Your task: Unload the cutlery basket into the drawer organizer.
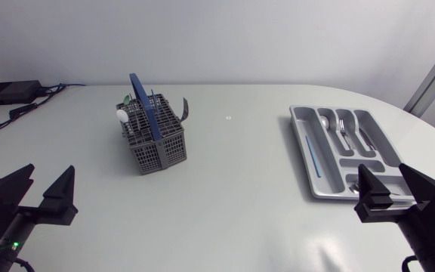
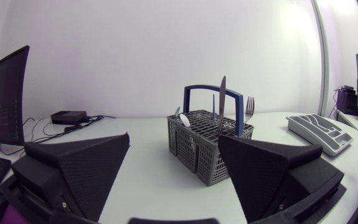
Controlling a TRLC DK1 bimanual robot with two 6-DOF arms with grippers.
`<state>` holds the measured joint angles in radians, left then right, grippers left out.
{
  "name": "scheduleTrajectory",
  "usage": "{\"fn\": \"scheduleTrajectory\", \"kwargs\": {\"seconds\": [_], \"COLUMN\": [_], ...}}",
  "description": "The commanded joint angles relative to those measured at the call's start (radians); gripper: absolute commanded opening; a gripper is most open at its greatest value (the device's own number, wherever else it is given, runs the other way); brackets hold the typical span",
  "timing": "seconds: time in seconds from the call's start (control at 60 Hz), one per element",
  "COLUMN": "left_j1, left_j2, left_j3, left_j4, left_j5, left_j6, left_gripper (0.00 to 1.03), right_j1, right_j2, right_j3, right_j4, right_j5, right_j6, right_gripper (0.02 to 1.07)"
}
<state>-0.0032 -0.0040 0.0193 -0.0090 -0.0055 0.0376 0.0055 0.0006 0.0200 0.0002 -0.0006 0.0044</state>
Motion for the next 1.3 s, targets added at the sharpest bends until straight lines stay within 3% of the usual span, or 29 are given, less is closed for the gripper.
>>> {"fn": "scheduleTrajectory", "kwargs": {"seconds": [0.0,0.6,0.833,1.033,1.283], "left_j1": [-0.007,0.005,-0.029,-0.038,-0.024], "left_j2": [-0.010,-0.004,0.266,0.585,0.874], "left_j3": [-0.018,0.059,0.219,0.377,0.550], "left_j4": [0.001,0.037,0.047,0.014,-0.085], "left_j5": [-0.004,-0.010,-0.010,-0.010,-0.007], "left_j6": [0.012,0.013,0.001,-0.039,-0.041], "left_gripper": [0.99,0.99,0.99,0.94,0.91], "right_j1": [0.007,0.040,0.091,0.314,0.518], "right_j2": [-0.007,0.030,0.371,0.624,0.997], "right_j3": [-0.022,0.051,0.235,0.377,0.583], "right_j4": [-0.005,0.029,0.100,0.118,0.064], "right_j5": [-0.004,-0.001,0.004,0.113,0.159], "right_j6": [0.023,0.020,0.026,0.049,0.105], "right_gripper": [1.03,1.03,1.03,1.03,1.03]}}
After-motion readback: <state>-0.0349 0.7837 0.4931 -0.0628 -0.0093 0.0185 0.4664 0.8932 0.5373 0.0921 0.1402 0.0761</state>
